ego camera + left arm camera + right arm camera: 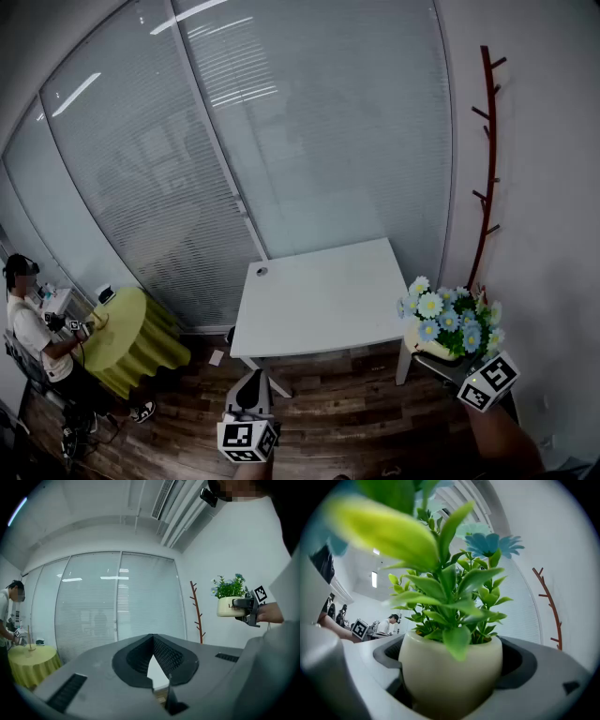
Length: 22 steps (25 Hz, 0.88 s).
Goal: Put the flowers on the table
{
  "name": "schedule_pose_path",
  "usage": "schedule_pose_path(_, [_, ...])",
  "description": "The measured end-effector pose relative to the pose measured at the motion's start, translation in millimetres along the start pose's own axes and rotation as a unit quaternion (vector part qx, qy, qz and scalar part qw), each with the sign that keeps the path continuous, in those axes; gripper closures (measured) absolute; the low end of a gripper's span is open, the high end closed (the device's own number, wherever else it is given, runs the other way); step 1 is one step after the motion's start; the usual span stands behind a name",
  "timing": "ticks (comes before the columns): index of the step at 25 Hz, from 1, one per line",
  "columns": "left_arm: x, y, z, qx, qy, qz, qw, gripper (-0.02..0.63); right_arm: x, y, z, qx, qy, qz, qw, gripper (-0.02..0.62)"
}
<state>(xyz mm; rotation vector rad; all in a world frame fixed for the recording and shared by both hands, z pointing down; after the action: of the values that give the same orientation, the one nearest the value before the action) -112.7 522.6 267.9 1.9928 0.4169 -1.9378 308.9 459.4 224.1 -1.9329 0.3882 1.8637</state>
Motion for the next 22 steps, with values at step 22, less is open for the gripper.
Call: schedule_pose_path(22, [3.4,61.4,-47.4,0.037,0.023,0.024,0.9988,0.606,-23.4,33.8,-70.7,0.047,0.05,-0.001,0.998,0.044])
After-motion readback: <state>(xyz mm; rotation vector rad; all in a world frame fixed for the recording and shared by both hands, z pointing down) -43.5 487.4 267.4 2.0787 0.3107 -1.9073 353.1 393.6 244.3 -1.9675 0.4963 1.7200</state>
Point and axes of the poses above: the fingertips, and each gripper's own axes: y forward along the fingers, z to its left, x out of its top, the point moved 9 cm from there along -y, backward along the fingers, and after that the axes turned 14 degrees about -x, right-handed, at the moved point
